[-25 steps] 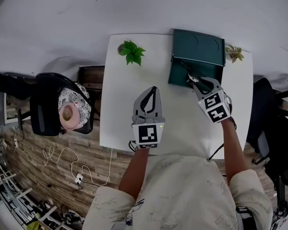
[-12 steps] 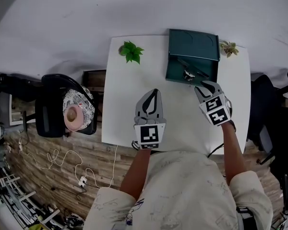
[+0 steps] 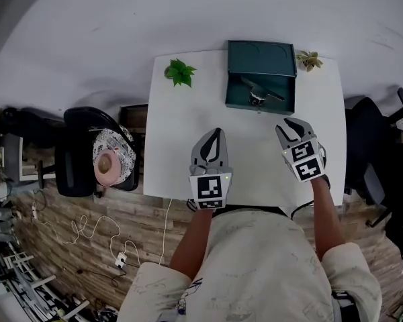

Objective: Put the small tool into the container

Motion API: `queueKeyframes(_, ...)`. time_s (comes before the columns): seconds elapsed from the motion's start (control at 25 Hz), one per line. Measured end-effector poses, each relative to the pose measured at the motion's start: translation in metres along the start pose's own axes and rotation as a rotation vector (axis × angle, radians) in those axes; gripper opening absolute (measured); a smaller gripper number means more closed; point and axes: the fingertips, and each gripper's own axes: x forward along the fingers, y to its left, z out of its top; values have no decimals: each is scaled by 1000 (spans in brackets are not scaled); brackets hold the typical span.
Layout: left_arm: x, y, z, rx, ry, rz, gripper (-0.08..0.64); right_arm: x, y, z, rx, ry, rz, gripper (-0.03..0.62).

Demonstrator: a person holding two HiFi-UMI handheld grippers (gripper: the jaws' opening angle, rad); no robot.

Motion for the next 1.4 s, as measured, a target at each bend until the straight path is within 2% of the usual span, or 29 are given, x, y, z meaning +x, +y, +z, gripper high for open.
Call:
queueKeyframes(0.72,-50,-59,-10,19,-9,-48,6,-81,-6,-55,179,-137,-139,121)
queueKeyframes(0.92,-59,-67,-17,19,-6,-61,6,-94,-3,-63,233,-149,-151,121)
queueKeyframes(1.4,-65,-69,-17,29,-36,-61,6,-110,-8,-67,258,-220,-205,121)
